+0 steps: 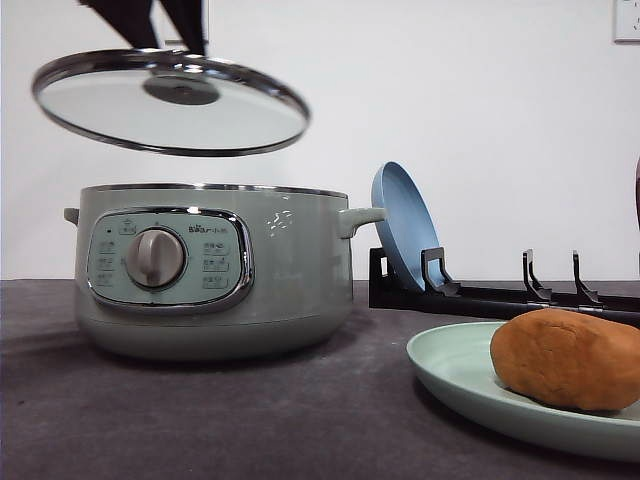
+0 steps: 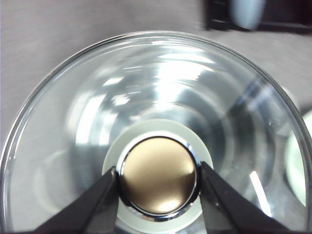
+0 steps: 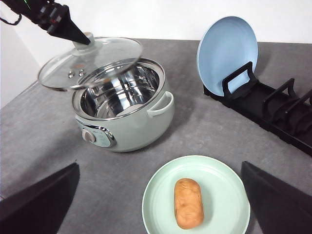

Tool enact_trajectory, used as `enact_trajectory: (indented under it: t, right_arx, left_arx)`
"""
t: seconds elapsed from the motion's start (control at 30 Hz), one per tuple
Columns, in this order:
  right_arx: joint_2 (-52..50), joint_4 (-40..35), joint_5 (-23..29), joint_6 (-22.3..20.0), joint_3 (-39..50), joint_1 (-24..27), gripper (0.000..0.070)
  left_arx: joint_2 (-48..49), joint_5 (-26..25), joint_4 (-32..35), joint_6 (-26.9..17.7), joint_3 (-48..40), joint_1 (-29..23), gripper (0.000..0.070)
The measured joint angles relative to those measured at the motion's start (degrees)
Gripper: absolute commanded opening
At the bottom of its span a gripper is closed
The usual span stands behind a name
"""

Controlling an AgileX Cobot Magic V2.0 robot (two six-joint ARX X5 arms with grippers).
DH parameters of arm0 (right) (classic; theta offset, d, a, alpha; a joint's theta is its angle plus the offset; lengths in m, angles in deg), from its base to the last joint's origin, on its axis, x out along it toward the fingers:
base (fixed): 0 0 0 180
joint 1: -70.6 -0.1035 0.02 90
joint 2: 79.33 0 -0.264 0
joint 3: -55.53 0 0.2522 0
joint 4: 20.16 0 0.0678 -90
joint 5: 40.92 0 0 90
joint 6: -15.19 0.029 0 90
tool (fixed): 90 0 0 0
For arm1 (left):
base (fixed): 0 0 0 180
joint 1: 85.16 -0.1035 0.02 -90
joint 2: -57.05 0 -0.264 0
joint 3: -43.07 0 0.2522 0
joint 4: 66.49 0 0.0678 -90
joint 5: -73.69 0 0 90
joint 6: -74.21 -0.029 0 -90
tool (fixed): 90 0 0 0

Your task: Transfer potato from steamer to green plate

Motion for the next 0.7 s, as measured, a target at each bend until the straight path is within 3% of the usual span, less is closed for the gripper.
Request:
enact_trajectory:
  t: [0.2, 0.7]
  right_arx:
    - [0.0, 0.0, 0.0, 0.0, 0.0, 0.0, 0.0686]
    - [0.0, 0.0, 0.0, 0.0, 0.0, 0.0, 0.0686]
  left_arx:
    - [0.0, -0.3, -0.2, 0.0, 0.0, 3.9, 0.0009]
    - [-4.0, 0.3, -0.2, -0.2, 0.0, 4.0, 0.0009]
